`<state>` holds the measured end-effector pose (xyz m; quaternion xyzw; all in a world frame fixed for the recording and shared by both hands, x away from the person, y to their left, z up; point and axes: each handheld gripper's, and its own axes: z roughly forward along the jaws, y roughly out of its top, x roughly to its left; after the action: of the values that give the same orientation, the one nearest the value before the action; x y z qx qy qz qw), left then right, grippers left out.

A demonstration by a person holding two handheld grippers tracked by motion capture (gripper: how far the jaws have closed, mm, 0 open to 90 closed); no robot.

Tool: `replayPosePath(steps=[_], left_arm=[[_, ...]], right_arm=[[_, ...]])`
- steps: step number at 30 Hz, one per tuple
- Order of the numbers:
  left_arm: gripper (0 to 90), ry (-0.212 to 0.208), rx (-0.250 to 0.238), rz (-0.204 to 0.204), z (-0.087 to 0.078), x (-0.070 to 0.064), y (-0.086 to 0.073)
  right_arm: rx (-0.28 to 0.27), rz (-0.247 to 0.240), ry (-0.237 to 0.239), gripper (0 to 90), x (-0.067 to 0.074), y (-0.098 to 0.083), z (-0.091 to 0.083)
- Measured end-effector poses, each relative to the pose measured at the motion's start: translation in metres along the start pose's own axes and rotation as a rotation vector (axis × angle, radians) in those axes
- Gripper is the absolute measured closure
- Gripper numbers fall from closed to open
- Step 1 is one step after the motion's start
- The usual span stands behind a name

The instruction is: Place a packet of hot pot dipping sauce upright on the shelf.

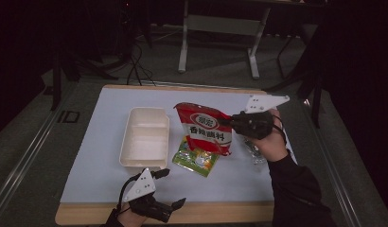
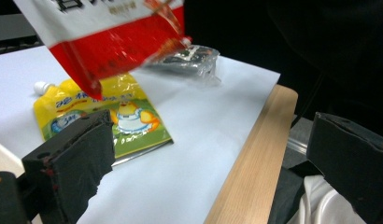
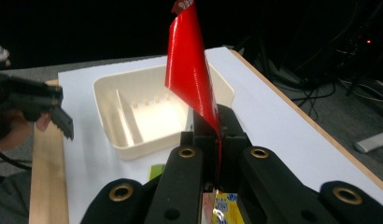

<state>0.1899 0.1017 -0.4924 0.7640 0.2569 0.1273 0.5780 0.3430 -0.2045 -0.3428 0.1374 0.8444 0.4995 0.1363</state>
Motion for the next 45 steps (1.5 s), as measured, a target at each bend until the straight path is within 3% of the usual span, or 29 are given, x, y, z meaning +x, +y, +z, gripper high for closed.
replayPosePath(steps=[11, 17, 25, 33, 45], left_arm=[[2.3, 0.029, -0.005, 0.012, -0.002, -0.002, -0.012], [2.3, 0.029, 0.008, -0.007, 0.0, -0.001, -0.018], [2.3, 0.06, 0.001, -0.025, -0.004, -0.001, -0.022], [2.3, 0.088, -0.007, -0.034, -0.011, 0.0, -0.026], [2.3, 0.099, -0.01, -0.044, -0.016, -0.002, -0.029]], right_arm=[[-0.012, -0.011, 0.013, 89.3, -0.01, 0.019, 0.024], [-0.018, -0.022, 0.026, 89.3, -0.012, 0.029, 0.043], [-0.038, -0.02, 0.045, 89.2, -0.016, 0.041, 0.062], [-0.038, -0.006, 0.071, 89.2, -0.025, 0.053, 0.094], [-0.05, -0.012, 0.071, 89.3, -0.03, 0.07, 0.131]])
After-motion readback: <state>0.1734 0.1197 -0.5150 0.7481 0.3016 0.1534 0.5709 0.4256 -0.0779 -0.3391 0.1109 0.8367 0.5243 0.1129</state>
